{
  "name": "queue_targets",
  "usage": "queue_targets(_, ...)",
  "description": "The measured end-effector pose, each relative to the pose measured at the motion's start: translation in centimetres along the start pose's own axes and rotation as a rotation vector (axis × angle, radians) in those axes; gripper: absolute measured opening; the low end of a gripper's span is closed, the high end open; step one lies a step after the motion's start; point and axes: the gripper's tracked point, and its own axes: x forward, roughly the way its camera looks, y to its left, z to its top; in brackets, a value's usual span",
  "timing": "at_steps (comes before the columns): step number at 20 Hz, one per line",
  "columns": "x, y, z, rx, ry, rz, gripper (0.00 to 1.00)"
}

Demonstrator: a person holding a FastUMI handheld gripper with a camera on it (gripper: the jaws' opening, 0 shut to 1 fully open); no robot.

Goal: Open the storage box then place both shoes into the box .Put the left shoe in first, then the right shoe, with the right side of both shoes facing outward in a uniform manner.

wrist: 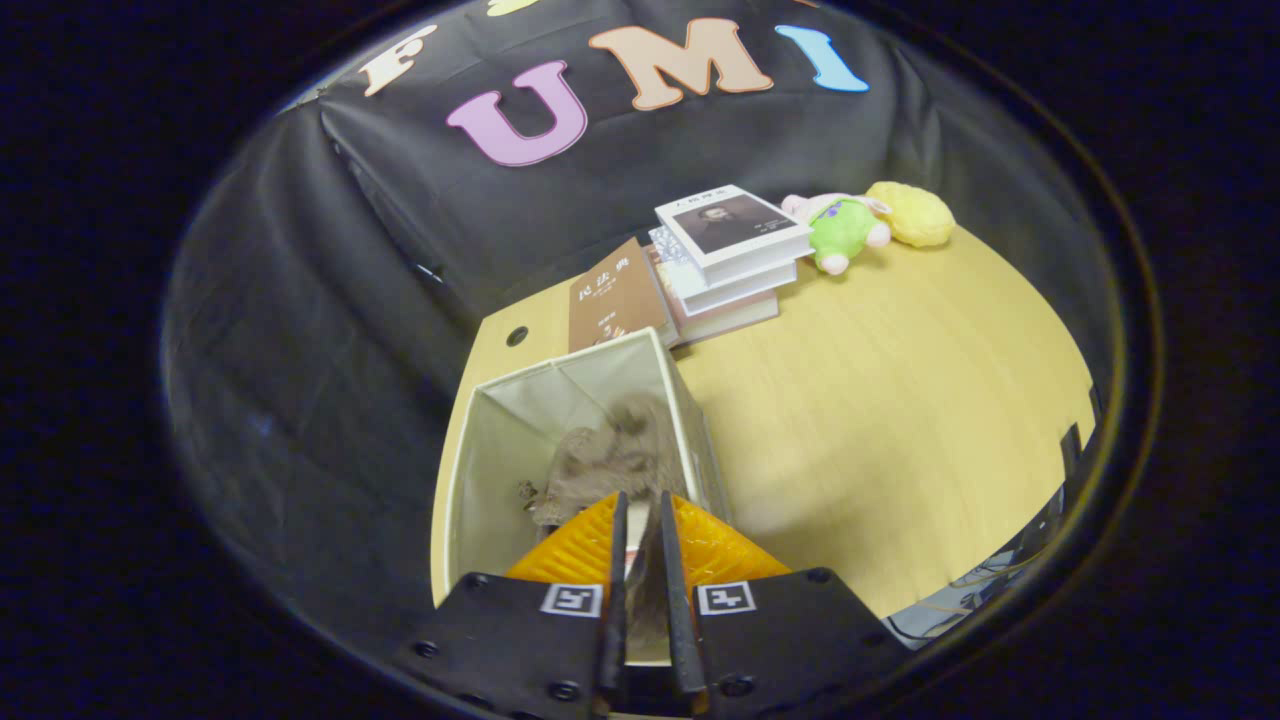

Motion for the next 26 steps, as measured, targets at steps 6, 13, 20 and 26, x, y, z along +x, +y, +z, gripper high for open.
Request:
queue_targets(6,-1.2,0.4,0.2,-0.103,-0.043,0.066,0.93)
queue_targets(13,-6.4,-2.5,7.3,-0.205,-0.331,0.129,1.0)
queue_targets(20,-14.2,-12.2,16.0,-0.24,-0.664,0.021,1.0)
queue_targets(26,-19.9,-19.4,20.5,-0.28,-0.833,-0.107,1.0)
